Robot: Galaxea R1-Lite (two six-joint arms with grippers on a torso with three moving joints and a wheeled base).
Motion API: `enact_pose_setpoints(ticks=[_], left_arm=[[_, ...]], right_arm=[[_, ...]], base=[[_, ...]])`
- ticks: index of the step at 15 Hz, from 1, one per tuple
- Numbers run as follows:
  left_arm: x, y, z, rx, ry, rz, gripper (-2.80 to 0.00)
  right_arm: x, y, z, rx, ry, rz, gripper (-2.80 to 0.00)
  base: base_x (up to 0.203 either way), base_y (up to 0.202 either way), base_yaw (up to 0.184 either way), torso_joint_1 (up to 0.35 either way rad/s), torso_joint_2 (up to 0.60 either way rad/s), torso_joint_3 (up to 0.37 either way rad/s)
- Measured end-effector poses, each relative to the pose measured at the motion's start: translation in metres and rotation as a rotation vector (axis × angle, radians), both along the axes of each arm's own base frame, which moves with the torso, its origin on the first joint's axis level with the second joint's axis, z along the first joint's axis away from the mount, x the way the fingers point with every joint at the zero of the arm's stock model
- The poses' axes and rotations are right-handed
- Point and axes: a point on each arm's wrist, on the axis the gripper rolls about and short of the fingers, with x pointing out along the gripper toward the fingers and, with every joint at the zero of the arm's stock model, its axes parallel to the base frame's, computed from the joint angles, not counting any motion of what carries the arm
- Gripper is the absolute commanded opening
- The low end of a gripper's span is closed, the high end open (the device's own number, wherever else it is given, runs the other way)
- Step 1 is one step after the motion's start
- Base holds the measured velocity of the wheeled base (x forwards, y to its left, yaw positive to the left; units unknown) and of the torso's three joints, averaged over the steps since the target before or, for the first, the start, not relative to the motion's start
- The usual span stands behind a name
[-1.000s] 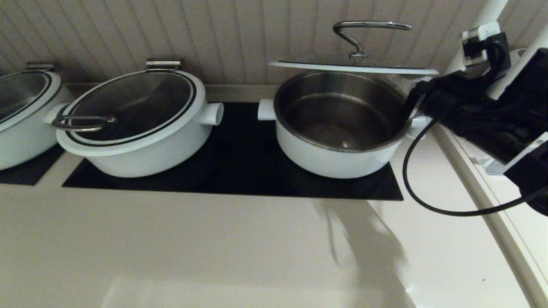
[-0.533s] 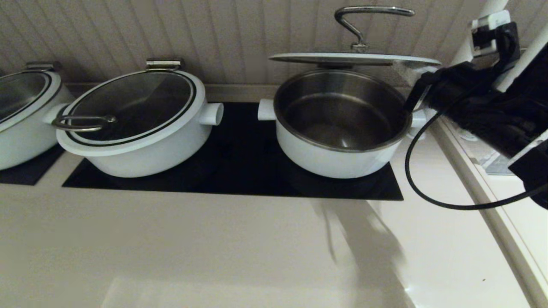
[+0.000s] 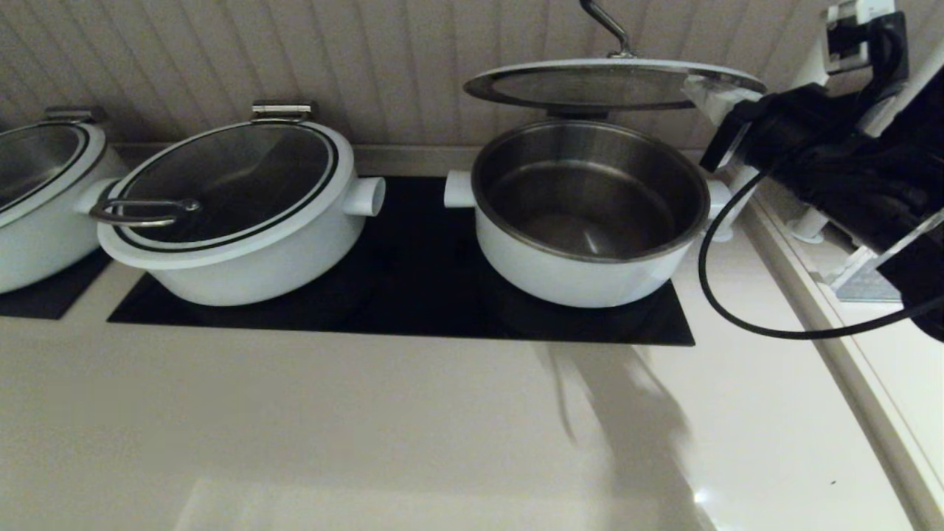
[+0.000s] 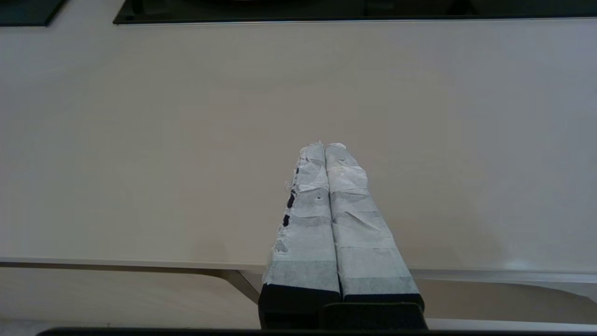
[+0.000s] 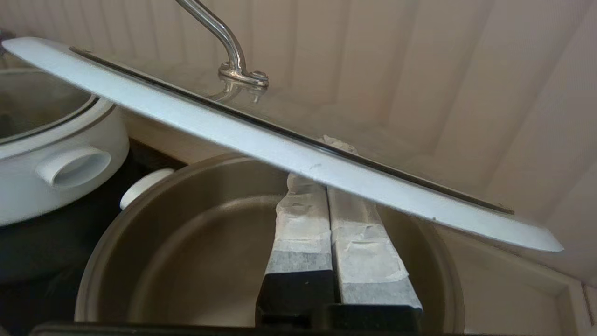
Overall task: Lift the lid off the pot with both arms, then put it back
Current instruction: Open the pot lid completely
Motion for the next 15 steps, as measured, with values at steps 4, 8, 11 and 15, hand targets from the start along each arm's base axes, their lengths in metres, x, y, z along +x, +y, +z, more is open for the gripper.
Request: enact_pose_setpoints(ticks=[4, 8, 11, 15], left_arm=[[0.0, 0.0, 0.0, -0.001, 0.0, 0.0, -2.8], [0.0, 0.0, 0.0, 0.0, 0.0, 0.0, -2.8], [0.0, 0.0, 0.0, 0.0, -0.001, 0.0, -2.8], [0.0, 0.0, 0.0, 0.0, 0.0, 0.0, -2.8]], right_arm=[[0.006, 0.001, 0.011, 0.019, -0.061, 0.001, -2.8], [0.015, 0.004, 0.019, 0.031, -0.108, 0.002, -2.8], [0.019, 0.005, 0.02, 0.025, -0.126, 0.02, -2.8], [0.021, 0.005, 0.025, 0.03, -0.157, 0.022, -2.8]], base=[[0.0, 0.0, 0.0, 0.0, 0.0, 0.0], [0.0, 0.0, 0.0, 0.0, 0.0, 0.0], [0.0, 0.0, 0.0, 0.0, 0.0, 0.0], [0.0, 0.0, 0.0, 0.0, 0.0, 0.0]])
